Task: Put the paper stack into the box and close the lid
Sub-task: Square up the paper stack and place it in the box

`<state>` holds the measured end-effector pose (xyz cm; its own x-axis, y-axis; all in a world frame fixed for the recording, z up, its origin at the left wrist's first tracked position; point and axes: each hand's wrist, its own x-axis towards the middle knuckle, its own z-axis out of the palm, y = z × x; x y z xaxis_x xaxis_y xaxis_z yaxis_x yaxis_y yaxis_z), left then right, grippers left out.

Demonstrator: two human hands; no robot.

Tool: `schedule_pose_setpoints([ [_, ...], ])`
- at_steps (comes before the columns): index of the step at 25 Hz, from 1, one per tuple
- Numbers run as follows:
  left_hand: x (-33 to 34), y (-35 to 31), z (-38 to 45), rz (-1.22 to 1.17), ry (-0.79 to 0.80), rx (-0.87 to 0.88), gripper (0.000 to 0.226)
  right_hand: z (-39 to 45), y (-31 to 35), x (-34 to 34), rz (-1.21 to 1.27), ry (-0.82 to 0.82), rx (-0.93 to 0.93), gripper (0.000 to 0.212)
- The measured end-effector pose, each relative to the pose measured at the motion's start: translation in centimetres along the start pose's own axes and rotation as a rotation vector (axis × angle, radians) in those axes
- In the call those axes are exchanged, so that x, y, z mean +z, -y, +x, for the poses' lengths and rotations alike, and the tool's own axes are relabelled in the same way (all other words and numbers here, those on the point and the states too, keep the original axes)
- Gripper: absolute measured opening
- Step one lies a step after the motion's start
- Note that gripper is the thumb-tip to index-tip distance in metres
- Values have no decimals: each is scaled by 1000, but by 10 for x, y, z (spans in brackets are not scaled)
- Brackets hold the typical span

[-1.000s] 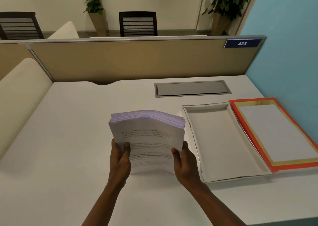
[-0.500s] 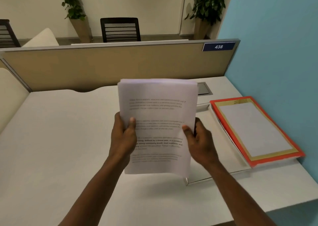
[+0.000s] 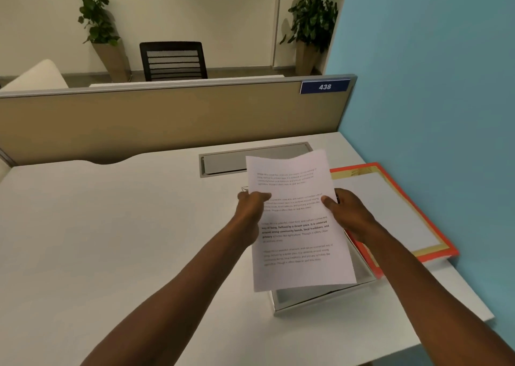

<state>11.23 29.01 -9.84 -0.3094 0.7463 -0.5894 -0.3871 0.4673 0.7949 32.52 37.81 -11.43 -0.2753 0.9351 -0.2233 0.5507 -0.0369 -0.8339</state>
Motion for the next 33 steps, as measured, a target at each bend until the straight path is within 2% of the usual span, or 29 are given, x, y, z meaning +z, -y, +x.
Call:
schedule_pose_setpoints([
  [4, 21, 18, 11, -116, 53, -35, 29, 29, -33, -2, -23, 70, 113, 38],
  [10, 47, 52, 25, -146, 45, -25, 30, 60, -60, 4, -165, 140, 216, 47],
  [13, 54, 68, 38, -123, 25, -20, 63, 64, -61, 12, -199, 110, 254, 52],
  [16, 57, 89, 64, -133, 1, -37, 79, 68, -68, 24, -217, 88, 287, 56],
  [20, 52, 138, 126, -125, 5, -68, 116, 67, -78, 35, -223, 27, 286, 54],
  [23, 48, 156, 150, -62, 17, -49, 114, 67, -87, 39, -261, -52, 221, 49],
  [26, 44, 160, 158, 2, -36, -22, 119, 64, -98, 43, -350, -130, 127, 43],
  [29, 51, 135, 123, 96, -58, 20, 130, 63, -104, 44, -399, -142, 80, 37],
  [33, 68, 107, 65, 260, -121, 119, 102, 65, -106, 45, -436, -142, 73, 42],
])
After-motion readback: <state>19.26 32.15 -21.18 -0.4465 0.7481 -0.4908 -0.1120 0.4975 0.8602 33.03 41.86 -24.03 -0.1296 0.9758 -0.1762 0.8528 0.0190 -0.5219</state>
